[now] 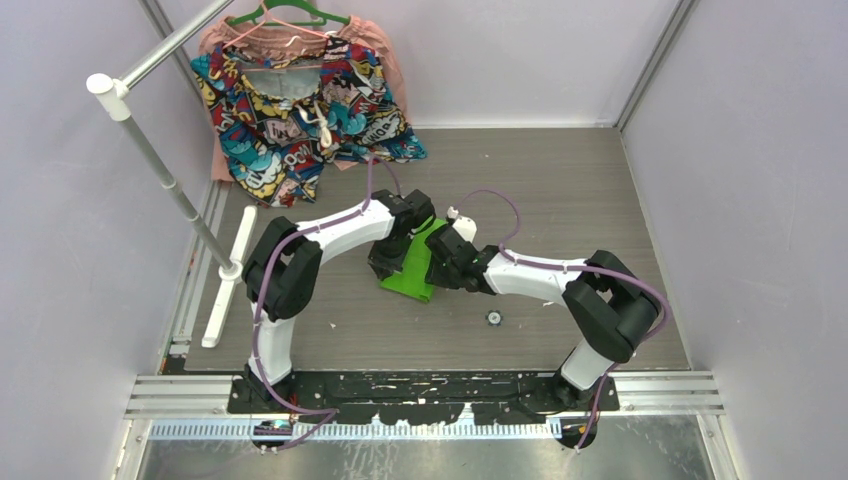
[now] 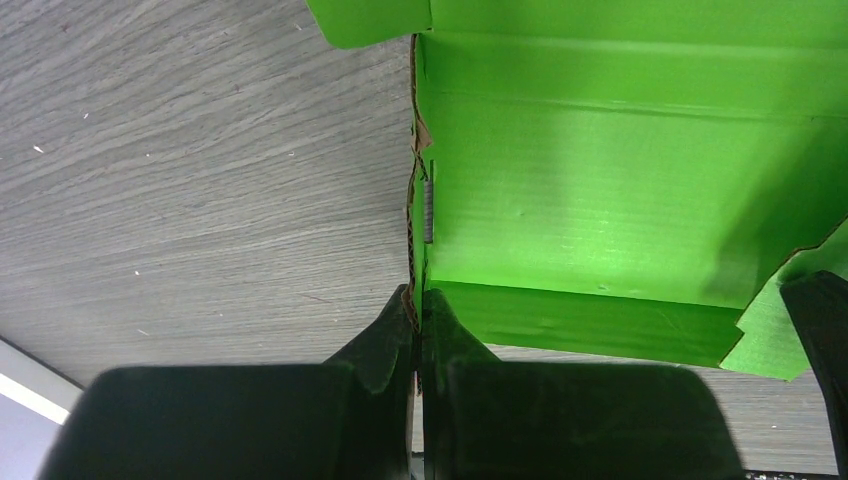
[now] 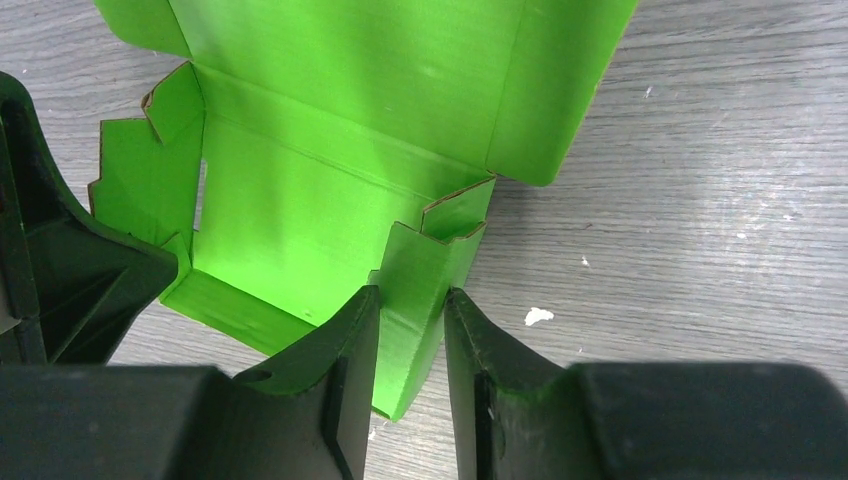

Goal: Fold the paper box
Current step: Fold the paper box at the center of the board.

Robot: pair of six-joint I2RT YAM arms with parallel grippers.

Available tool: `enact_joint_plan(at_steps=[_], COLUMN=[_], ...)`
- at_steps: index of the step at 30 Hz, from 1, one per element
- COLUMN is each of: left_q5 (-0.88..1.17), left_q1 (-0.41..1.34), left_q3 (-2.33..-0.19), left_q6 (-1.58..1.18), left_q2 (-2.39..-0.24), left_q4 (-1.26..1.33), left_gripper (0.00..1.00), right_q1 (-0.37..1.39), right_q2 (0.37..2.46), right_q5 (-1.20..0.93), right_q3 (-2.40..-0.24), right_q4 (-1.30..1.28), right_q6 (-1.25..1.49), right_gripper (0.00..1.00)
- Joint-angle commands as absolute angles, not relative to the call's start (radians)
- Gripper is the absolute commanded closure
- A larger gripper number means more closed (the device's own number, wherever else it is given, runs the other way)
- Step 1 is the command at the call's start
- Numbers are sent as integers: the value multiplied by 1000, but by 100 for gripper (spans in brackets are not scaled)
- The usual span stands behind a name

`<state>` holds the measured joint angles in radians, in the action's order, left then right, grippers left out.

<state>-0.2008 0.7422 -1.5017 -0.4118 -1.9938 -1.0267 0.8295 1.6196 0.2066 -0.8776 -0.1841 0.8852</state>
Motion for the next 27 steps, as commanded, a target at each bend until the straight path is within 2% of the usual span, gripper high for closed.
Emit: enact_joint_plan(at_steps=[1, 27], left_q5=[-187, -192], left_q1=[752, 752], left_q3=[-1537, -1537], left_q6=[-420, -439], left_q2=[-1992, -2001], left_q4=[-1035, -1031], left_gripper=[100, 100], right_q1=[842, 892], right_q2=[1634, 1663], right_q5=[249, 338], right_q3=[-903, -968], right_q4=[-232, -345], right_q6=[864, 830], right_gripper=[66, 75])
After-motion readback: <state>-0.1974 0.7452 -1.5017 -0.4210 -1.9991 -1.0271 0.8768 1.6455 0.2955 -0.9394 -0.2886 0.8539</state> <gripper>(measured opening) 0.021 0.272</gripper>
